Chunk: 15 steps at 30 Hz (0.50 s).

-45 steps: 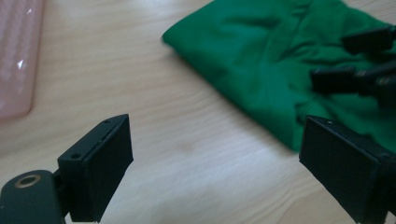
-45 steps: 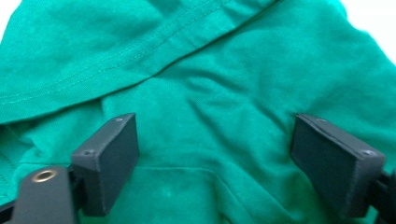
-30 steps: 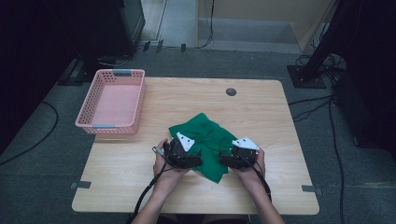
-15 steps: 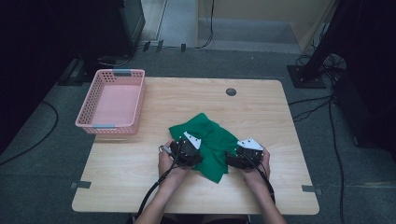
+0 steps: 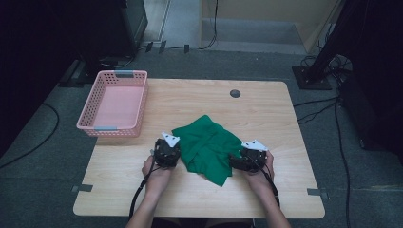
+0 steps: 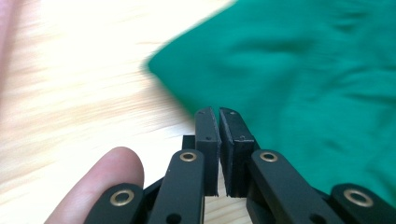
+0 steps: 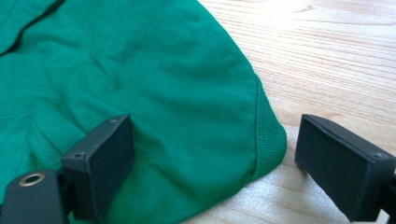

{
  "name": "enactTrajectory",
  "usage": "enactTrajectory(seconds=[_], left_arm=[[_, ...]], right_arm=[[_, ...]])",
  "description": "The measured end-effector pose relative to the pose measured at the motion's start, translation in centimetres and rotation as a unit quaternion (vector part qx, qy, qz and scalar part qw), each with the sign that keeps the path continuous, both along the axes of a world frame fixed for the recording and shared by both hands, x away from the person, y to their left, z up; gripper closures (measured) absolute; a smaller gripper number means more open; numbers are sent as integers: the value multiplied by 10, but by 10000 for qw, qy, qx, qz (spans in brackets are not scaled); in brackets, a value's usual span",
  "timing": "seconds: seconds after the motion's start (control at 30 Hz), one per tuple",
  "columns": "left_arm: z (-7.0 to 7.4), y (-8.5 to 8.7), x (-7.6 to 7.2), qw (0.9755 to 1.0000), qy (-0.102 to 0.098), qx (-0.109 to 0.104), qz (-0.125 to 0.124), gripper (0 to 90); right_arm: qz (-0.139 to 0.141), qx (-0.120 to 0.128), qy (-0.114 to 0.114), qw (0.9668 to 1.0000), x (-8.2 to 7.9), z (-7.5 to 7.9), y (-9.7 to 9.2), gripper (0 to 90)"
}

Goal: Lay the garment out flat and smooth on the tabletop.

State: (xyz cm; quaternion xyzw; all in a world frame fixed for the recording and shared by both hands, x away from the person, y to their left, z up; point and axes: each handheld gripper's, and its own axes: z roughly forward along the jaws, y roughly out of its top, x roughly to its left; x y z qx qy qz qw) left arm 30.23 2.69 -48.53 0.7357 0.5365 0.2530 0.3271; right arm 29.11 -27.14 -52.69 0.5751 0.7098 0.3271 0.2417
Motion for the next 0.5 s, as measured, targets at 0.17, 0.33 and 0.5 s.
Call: enactTrajectory(seconds=[0.17,0.33,0.5], left_arm=[[3,-21,-11,9982,-167,-54,-581,559],[-3,-57,-9,9959,-45,330,-839,519],[-20,-79,-5,9899,150,903,-1082,469]], right_arm=[[-1,-5,-10,10000,1,0,0,118],[-12,-1,-8,10000,1,0,0,118],[-11,-5,-6,10000,0,0,0,119]])
